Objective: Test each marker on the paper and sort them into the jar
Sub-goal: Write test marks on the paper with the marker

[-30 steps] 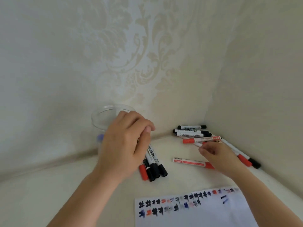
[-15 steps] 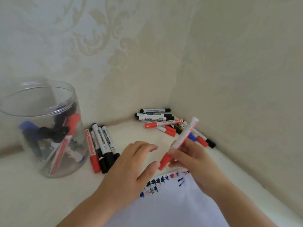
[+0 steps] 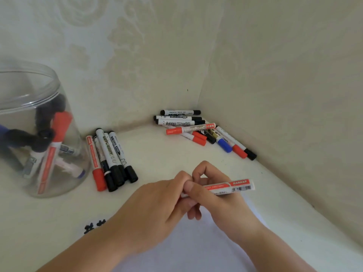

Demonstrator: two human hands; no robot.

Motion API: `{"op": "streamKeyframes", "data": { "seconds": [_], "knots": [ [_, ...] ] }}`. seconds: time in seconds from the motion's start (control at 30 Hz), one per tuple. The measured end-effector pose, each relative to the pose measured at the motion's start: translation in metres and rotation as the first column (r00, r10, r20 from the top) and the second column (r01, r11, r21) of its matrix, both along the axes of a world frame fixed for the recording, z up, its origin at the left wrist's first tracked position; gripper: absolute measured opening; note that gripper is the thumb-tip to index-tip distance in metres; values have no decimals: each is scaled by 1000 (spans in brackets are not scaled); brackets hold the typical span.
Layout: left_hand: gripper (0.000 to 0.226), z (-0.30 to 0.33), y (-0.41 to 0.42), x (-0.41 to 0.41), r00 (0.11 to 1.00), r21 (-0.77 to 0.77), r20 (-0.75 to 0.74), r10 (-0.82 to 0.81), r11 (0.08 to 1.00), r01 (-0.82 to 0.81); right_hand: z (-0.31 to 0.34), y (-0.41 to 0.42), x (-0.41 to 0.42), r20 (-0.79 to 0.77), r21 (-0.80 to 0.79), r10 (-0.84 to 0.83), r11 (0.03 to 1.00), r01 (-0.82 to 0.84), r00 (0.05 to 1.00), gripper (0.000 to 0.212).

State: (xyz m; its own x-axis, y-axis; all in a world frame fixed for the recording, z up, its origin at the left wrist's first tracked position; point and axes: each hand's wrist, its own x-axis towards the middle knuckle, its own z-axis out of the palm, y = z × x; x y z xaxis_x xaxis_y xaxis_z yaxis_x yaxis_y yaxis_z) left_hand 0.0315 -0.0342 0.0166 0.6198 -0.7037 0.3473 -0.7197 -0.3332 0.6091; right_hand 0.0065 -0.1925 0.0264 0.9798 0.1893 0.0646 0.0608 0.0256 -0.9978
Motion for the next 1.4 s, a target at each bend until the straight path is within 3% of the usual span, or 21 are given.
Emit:
{"op": "streamKeyframes", "data": {
  "seconds": [0.3,0.43,0.5,0.6,0.67,0.8,1.03,1.4],
  "knots": [
    [18,4,5,0,992,57,114,53,997,-60,4,-5,1,21,-43,69,997,-68,997,17],
    [54,-7,7,6,971,85,50,235,967,-238,6,-18,7,-46,-8,-50,999,50,998,3],
    [67,-13,15,11,958,184,60,279,941,-285,7,-29,9,-85,9,-145,989,147,986,13],
    [76,-18,23,15,968,343,100,230,905,-250,2,-31,8,-98,-144,-216,969,201,972,20],
    [77,-20,23,15,970,408,129,208,880,-243,-5,-22,8,-85,-264,-243,941,213,966,22],
    [71,-24,20,16,973,412,121,197,882,-229,-13,-7,5,-44,-357,-220,914,191,974,21],
    [65,-26,20,18,981,408,98,170,892,-196,-24,0,12,24,-392,-271,883,259,962,38],
    [55,-24,18,16,984,395,33,177,902,-176,-26,-2,11,92,-416,-252,869,267,963,37]
  ]
}}
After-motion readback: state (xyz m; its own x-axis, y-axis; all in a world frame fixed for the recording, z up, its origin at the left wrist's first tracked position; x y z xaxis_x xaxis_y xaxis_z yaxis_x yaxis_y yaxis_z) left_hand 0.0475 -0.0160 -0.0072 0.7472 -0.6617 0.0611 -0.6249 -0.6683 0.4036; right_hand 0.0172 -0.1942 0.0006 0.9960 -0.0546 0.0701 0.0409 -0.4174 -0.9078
